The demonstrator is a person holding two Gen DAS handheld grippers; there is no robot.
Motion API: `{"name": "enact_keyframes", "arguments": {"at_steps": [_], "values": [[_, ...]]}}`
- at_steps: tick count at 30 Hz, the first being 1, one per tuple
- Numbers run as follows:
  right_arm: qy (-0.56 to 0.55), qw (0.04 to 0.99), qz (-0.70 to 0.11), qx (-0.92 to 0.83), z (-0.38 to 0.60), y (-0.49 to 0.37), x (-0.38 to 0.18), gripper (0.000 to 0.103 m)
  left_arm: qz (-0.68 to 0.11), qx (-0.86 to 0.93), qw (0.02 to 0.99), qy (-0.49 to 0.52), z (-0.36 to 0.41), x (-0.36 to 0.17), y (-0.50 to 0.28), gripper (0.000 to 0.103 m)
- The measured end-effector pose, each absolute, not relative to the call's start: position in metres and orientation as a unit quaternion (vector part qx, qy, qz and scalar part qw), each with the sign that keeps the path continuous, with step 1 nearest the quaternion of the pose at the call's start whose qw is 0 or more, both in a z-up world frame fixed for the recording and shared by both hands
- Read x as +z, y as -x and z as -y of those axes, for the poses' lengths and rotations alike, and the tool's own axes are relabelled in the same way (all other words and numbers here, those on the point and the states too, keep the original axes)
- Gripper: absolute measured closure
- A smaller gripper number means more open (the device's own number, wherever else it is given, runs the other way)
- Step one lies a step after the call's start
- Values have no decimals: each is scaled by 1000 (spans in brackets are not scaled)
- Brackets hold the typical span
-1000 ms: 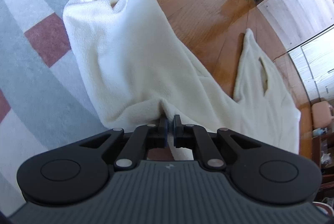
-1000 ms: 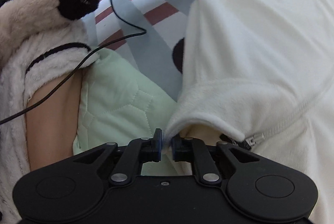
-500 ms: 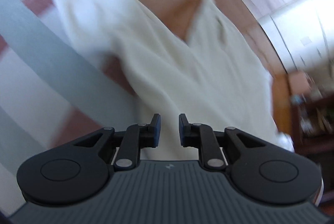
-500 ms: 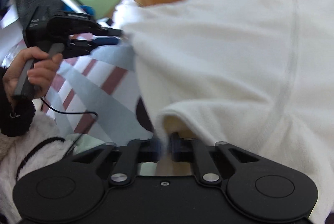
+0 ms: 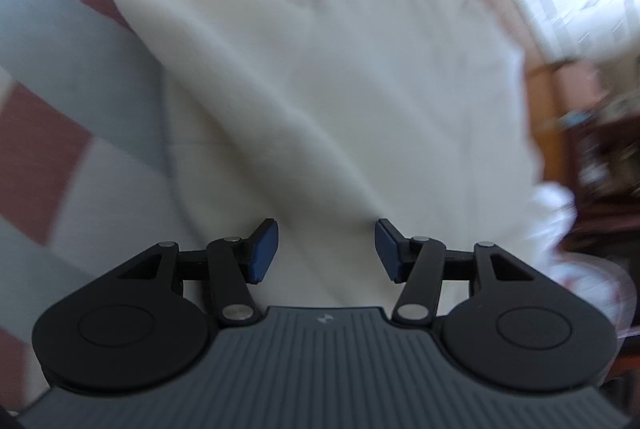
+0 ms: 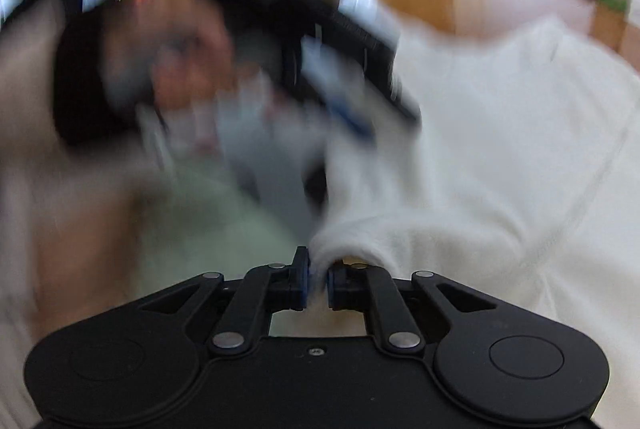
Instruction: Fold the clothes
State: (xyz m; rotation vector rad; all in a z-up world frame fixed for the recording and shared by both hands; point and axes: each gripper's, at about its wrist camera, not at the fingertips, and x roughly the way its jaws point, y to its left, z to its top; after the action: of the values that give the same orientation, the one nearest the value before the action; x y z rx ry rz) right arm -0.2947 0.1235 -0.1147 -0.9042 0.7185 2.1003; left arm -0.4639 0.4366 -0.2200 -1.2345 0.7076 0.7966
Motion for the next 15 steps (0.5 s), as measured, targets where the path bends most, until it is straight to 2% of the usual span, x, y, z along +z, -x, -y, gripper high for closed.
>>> {"name": "enact_keyframes", "arguments": {"at_steps": [2,4,5,8,10,13,15], "values": [[413,353,-271,795,-127,303,-122,87,-333,366,694,523,-431,-216,463,50],[431,345,-272,788,-130,304,-112,71,-337,382,693,511,-429,-213,465,50],[424,343,-271,794,-130,301,-100,68,-338,390,692,505,-428,-212,466,50],[382,342,-257,819,-135,292,-67,68,-344,407,689,492,-432,-213,466,50],[353,342,-260,831,-145,290,-52,66,-341,413,689,488,-435,-214,466,44],[377,345,-266,817,-177,308,-69,61,-335,416,697,478,-439,-214,464,38],[413,354,-275,793,-199,325,-90,61,-345,419,708,452,-439,-213,458,40]]}}
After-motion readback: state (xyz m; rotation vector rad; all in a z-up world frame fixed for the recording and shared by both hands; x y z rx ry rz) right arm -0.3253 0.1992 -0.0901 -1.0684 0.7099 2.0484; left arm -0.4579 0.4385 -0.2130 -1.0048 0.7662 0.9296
